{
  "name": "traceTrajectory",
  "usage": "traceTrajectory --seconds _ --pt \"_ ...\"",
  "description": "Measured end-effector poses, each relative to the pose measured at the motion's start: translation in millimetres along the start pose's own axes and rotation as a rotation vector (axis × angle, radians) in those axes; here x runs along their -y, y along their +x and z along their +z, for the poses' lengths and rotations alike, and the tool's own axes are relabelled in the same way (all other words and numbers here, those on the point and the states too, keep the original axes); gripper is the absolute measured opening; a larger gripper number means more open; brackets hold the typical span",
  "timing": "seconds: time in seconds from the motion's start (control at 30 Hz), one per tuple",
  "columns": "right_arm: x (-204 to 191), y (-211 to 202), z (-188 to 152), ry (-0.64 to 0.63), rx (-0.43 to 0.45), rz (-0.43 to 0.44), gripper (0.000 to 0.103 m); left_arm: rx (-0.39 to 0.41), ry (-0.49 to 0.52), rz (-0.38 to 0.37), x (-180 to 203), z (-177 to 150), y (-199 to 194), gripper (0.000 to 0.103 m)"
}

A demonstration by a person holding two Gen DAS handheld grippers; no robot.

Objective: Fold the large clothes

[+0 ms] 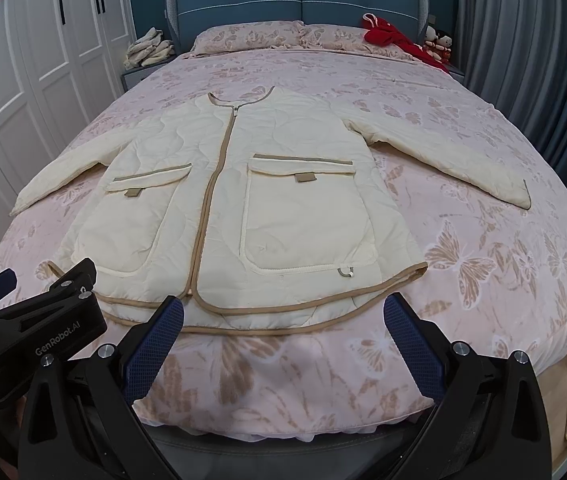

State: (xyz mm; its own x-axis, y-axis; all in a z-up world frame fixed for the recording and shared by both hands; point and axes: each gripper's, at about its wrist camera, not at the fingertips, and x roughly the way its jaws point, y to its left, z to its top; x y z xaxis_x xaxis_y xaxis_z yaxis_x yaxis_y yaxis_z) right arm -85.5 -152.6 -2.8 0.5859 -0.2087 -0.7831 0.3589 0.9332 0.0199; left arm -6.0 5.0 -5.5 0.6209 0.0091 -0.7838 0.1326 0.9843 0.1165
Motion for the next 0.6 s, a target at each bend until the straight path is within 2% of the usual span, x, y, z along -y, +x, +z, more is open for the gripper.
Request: traceTrajectory --seconds 0.6 --pt "-2.4 -1.8 1.9 -0.003 0.002 0.0 0.098 -0.001 0.001 0.001 0.1 -0.1 0.3 0.098"
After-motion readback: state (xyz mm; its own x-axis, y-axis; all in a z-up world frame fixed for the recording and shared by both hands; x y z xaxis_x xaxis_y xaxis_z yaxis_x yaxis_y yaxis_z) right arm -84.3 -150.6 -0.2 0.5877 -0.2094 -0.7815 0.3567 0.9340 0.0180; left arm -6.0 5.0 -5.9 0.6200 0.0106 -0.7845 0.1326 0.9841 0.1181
